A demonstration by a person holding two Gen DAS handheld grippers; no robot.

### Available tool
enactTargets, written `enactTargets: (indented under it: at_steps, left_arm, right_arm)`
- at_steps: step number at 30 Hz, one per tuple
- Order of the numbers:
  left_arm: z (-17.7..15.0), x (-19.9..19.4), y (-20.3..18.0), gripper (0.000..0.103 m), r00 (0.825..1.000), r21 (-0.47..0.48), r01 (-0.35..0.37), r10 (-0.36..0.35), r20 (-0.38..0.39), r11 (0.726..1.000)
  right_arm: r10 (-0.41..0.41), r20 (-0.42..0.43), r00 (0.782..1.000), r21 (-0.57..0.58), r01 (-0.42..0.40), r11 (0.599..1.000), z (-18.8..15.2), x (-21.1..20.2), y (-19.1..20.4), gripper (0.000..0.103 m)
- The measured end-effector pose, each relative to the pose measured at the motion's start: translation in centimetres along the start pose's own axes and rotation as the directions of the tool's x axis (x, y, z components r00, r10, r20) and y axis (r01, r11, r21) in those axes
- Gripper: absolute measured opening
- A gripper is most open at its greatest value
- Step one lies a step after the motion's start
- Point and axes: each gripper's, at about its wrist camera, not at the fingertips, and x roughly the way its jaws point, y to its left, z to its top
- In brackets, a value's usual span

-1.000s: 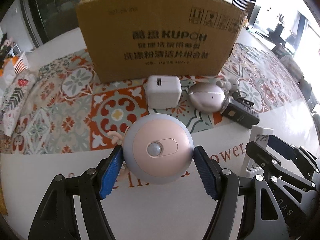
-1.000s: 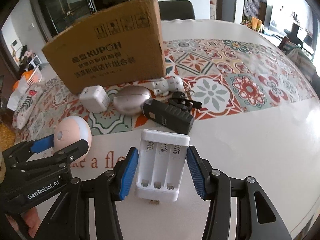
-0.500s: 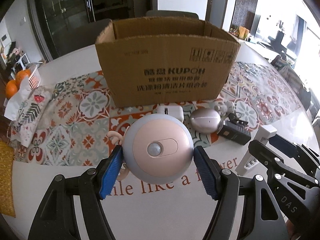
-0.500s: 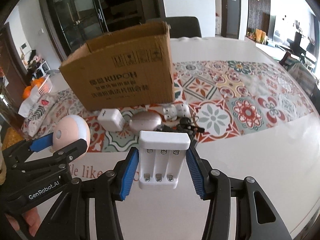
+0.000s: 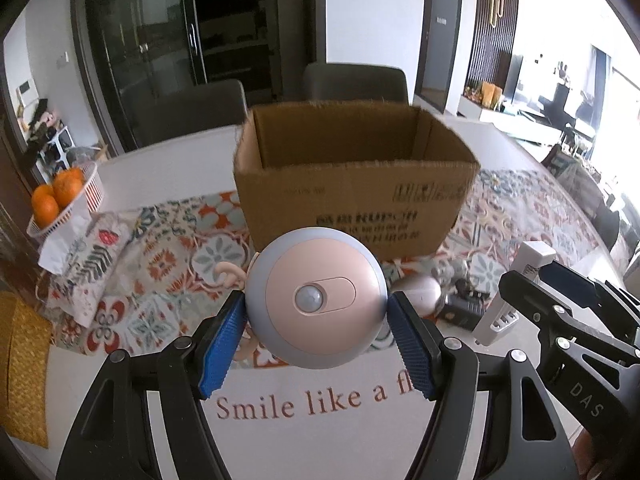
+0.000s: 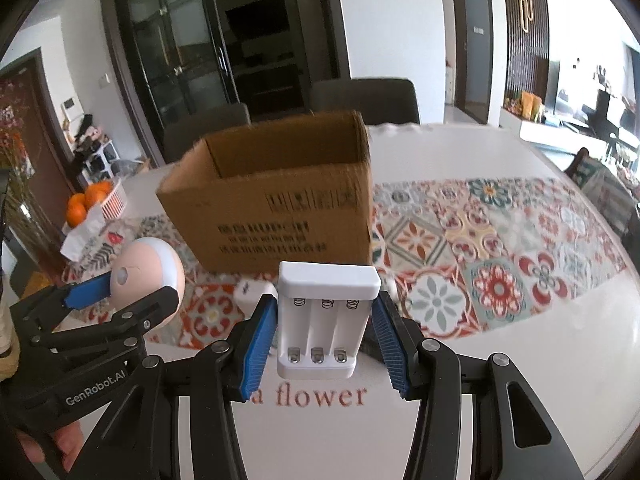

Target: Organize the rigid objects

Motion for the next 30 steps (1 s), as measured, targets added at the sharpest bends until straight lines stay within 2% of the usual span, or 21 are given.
enactTargets:
  at_steps: [14,30]
  left_arm:
    - [4.6,-2.1,1.5,0.071,0.995,-0.003,-0.005,0.005,0.099,1.000]
    - [9.8,-2.1,2.0,0.071,0.991,0.015,0.010,-0.012,0.134,1.000]
  right_arm:
    - [0.043,0.119,0.992,-0.048,-0.037,0.998,5.1,-1.7,1.9,0.050]
    - [0.056,0.187,0.981,-0.086,-0.040,0.995,10.2,-2.0,2.7,0.050]
